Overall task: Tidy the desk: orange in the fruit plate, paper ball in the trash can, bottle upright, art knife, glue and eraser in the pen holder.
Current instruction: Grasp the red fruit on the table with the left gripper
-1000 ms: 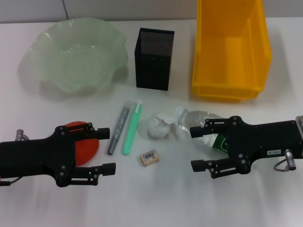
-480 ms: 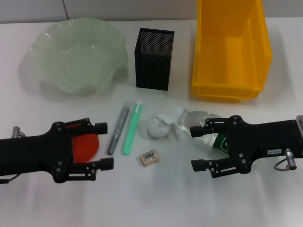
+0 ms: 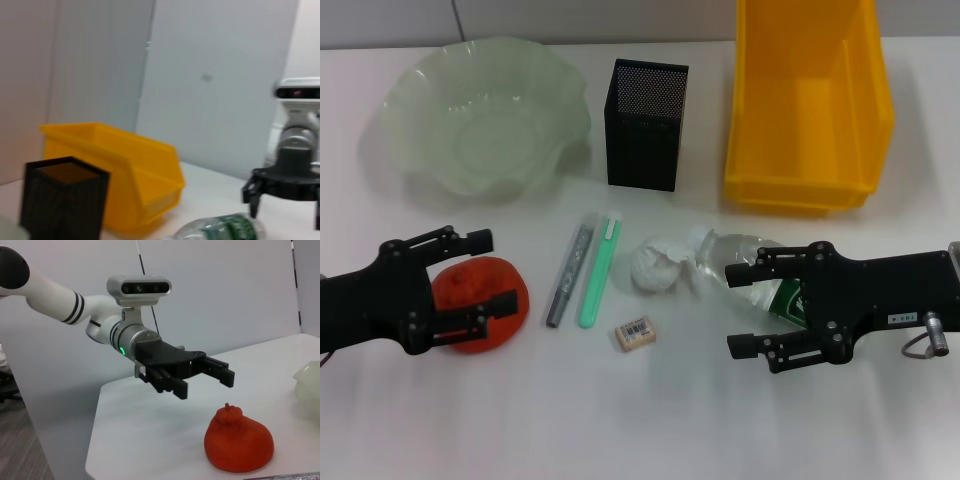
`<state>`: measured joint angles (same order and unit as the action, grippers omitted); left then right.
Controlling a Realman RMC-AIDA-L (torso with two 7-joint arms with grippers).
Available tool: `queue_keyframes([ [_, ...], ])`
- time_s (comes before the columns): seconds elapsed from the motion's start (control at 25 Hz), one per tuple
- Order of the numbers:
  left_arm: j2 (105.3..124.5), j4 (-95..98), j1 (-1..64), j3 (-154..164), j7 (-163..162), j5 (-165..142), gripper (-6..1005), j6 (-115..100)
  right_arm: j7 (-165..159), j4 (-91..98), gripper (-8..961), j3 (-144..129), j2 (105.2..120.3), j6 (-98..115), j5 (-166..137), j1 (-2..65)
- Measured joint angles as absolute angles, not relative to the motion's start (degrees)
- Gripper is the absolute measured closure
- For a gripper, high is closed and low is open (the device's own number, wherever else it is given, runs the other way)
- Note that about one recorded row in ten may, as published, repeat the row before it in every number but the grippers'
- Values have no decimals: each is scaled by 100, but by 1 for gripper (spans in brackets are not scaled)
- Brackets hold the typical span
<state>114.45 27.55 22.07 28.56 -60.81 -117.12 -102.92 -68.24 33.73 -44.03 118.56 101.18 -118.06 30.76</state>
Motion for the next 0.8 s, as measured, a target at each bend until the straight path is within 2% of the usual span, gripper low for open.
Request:
queue_keyframes([
  [0.8, 11470, 2813, 1987, 2857, -5980, -12066, 171, -9001, -6780, 3375, 159, -4403, 11839, 10171, -11824, 3031],
])
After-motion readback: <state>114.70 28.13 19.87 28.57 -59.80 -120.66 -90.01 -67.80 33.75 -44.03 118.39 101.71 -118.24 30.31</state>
